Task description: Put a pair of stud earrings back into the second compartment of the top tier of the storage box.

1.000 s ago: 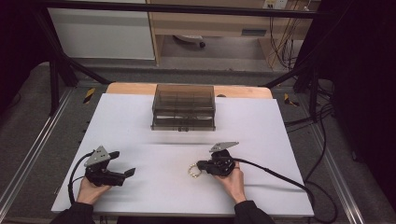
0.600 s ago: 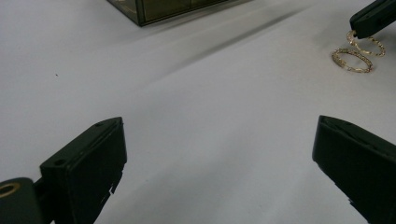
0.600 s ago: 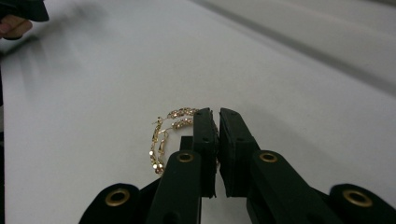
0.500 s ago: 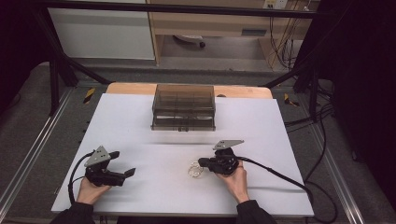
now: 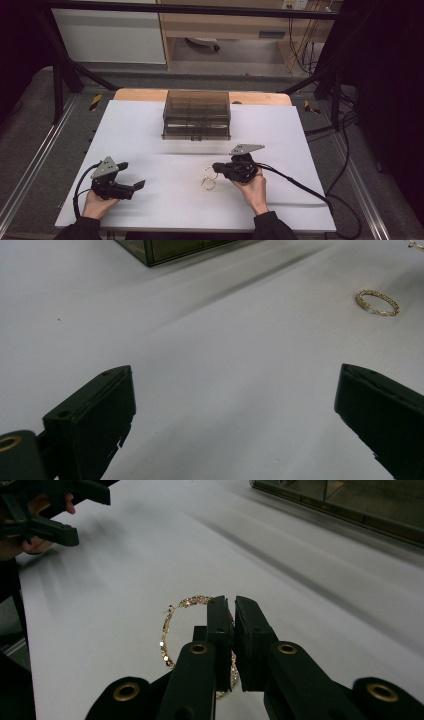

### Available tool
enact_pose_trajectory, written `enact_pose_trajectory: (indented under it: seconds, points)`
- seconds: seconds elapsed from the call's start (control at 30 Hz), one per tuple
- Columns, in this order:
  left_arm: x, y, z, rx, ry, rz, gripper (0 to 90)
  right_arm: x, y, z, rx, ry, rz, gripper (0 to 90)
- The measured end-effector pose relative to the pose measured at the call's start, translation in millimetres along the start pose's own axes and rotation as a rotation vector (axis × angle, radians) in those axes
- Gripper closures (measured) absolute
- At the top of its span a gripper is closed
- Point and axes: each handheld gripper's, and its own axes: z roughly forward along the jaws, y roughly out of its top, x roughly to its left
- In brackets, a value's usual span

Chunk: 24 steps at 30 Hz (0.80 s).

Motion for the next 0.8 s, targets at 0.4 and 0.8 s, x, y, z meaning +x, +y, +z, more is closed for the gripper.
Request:
enact_pose_trajectory:
  seconds: [0.4,0.8]
  points:
    - [0.1,-0.1,0.2,0.001,-0.003,0.0,2.9,-0.7,23.5,-5.0,-0.029,-0.029,-0.007,86.3]
    - [0.0,-0.4,0.9,0.008,-0.003,0.002,2.9,-0.1,49.4,-7.6,-0.071,-0.053,-0.006,86.3]
